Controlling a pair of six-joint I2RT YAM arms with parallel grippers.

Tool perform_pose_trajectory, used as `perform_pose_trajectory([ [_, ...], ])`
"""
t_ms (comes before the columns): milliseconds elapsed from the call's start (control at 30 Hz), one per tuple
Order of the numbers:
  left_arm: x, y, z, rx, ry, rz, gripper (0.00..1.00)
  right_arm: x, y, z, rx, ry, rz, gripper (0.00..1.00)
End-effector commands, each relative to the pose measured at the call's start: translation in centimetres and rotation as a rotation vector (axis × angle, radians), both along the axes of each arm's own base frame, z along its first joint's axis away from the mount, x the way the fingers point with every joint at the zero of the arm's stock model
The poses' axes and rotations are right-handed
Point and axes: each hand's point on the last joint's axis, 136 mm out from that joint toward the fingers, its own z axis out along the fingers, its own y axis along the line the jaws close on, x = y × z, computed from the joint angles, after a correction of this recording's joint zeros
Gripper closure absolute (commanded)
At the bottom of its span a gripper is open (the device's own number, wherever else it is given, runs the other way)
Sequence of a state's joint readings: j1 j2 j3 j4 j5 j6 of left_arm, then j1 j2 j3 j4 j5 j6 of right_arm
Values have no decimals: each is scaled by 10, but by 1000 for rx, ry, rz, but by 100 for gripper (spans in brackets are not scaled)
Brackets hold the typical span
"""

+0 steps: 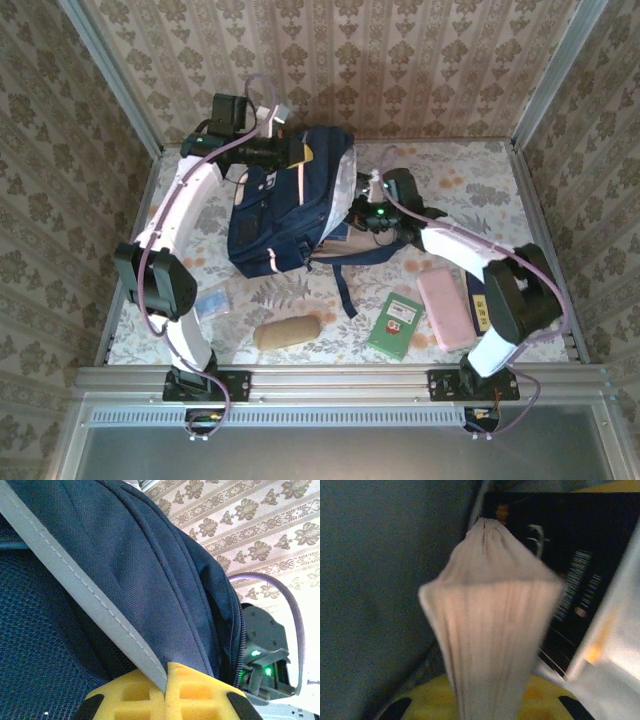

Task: Pack books, pencil case, and school supplies into a backpack

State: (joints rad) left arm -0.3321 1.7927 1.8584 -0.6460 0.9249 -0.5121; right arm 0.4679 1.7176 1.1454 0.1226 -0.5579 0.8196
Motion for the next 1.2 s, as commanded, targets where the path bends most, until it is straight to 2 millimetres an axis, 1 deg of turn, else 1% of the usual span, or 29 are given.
perform_pose_trajectory([
  [0, -23, -1, 84, -152, -238, -90, 100, 30, 29, 1, -15, -12, -59, 96],
  [33, -23, 0, 84, -151, -236, -88, 100, 36, 36, -8, -22, 1, -62, 96],
  [67, -22, 1, 83, -151, -234, -86, 100, 42, 43, -13, -27, 5, -60, 93],
  [100, -21, 2, 83, -152, -234, -82, 100, 48, 48, -25, -48, 24, -55, 84],
  [167, -17, 7, 81, -151, -224, -65, 100, 56, 53, -45, -86, 73, -44, 60],
  [200, -15, 9, 81, -153, -222, -56, 100, 57, 55, -48, -91, 81, -31, 51],
  [233, -12, 12, 81, -154, -219, -45, 100, 57, 55, -49, -98, 81, -31, 45],
  [300, -7, 17, 78, -154, -205, -19, 100, 55, 48, -42, -118, 46, -42, 34],
  [400, -1, 21, 76, -153, -200, 3, 100, 50, 32, -23, -167, -22, -65, 24],
  [500, 4, 22, 74, -148, -194, 16, 100, 42, 21, -8, -193, -52, -42, 20],
  [633, 17, 30, 65, -104, -185, 75, 100, 29, 6, 8, -227, -82, -36, 19],
  [700, 25, 37, 56, -71, -171, 123, 100, 23, -14, 10, -268, -85, -89, 20],
  [767, 32, 45, 48, -39, -165, 170, 100, 18, -36, 14, -299, -99, -150, 24],
  [833, 38, 51, 38, -2, -169, 214, 100, 10, -62, 12, -360, -96, -214, 27],
  [933, 47, 60, 21, 59, -172, 283, 100, -6, -108, 8, -492, -75, -336, 26],
  [1033, 54, 56, 3, 61, -152, 310, 100, -23, -161, 0, -646, -65, -489, 23],
  [1067, 55, 50, -7, 75, -141, 309, 100, -31, -181, 3, -693, -70, -557, 22],
  [1133, 58, 39, -30, 118, -112, 305, 99, -45, -222, -4, -781, -33, -700, 22],
  [1167, 58, 33, -39, 131, -97, 297, 97, -51, -237, -8, -808, -7, -753, 22],
])
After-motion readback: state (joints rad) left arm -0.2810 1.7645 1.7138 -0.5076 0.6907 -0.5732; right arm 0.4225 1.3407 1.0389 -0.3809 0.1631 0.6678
